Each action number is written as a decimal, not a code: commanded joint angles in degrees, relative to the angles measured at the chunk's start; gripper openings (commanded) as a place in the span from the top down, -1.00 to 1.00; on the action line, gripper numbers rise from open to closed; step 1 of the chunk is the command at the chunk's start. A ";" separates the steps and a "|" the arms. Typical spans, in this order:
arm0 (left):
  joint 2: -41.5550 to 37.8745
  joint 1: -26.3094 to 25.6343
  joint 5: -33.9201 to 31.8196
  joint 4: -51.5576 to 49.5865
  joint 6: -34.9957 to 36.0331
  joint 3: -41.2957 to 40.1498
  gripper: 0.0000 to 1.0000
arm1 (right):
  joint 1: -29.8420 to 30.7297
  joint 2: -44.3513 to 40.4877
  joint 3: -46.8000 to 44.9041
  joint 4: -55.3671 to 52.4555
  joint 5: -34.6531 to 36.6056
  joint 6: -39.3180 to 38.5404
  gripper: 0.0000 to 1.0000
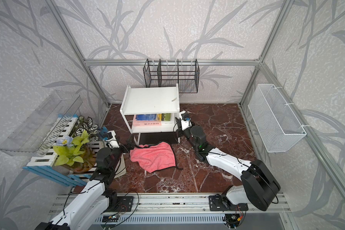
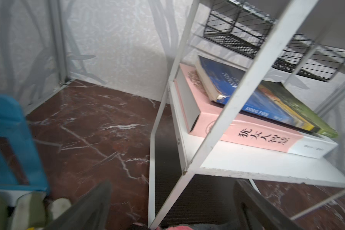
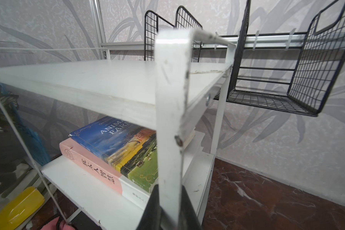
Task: Wipe the bookshelf clean with a cloth
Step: Move the shelf to the center of the board.
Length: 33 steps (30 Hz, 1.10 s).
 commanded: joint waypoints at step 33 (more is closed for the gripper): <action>37.13 -8.86 18.39 10.46 5.48 23.92 1.00 | -20.52 -5.90 -6.99 -9.62 -5.28 -0.65 1.00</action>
